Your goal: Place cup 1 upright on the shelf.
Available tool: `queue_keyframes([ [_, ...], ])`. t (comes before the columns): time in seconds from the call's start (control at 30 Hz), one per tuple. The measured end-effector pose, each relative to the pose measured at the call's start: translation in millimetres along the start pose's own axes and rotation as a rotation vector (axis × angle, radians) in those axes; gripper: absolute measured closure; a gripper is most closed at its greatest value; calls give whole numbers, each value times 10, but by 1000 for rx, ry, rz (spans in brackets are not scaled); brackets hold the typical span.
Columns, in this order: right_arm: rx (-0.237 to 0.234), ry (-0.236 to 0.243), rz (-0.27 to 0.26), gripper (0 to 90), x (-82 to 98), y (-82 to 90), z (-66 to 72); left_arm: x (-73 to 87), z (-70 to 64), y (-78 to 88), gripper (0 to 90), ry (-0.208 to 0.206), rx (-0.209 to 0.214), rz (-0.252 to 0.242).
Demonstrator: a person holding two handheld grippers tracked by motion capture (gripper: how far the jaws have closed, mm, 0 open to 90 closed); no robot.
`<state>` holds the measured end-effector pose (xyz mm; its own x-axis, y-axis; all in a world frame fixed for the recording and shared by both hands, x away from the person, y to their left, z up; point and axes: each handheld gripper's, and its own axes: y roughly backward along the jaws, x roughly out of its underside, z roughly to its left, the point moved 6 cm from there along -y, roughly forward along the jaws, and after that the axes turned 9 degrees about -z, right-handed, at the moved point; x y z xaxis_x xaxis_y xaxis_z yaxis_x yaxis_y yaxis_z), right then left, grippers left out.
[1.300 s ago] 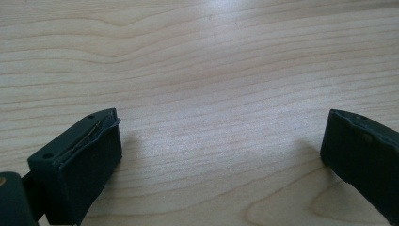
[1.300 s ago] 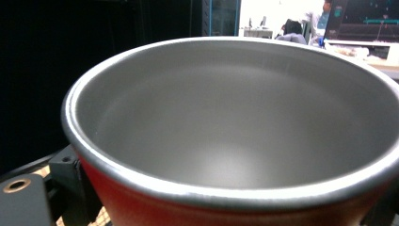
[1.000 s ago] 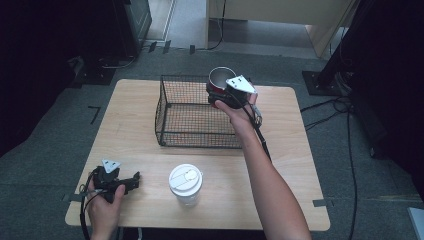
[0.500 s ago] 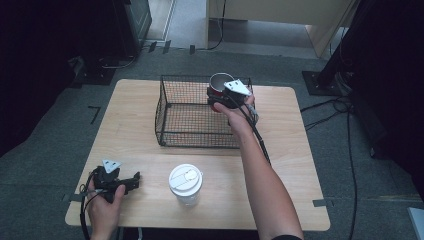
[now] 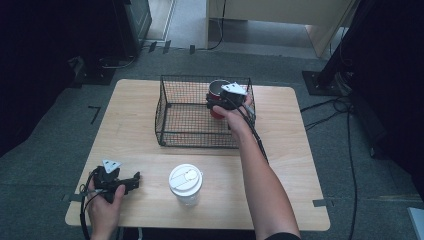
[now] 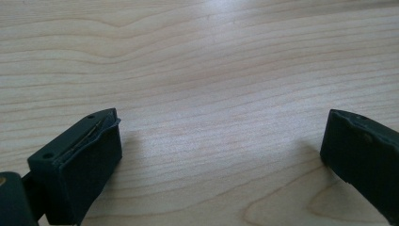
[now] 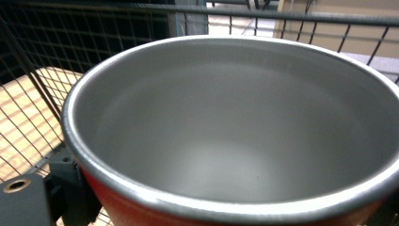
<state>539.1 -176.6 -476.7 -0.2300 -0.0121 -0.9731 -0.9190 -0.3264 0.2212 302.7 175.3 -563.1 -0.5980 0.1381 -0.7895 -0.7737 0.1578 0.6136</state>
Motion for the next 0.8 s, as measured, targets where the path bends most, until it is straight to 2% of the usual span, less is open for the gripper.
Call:
queue_keyframes([
  [0.27, -4, 6, 50, 72, 62, -39, 22, 0, 0, 0, 0, 0, 0, 0],
  [0.47, 25, 21, 76, 69, 99, -60, 16, 0, 0, 0, 0, 0, 0, 0],
  [0.7, 41, 11, 74, 61, 90, -58, 10, 0, 0, 0, 0, 0, 0, 0],
  [0.8, 54, 6, 47, 7, 30, -44, 5, 0, 0, 0, 0, 0, 0, 0],
])
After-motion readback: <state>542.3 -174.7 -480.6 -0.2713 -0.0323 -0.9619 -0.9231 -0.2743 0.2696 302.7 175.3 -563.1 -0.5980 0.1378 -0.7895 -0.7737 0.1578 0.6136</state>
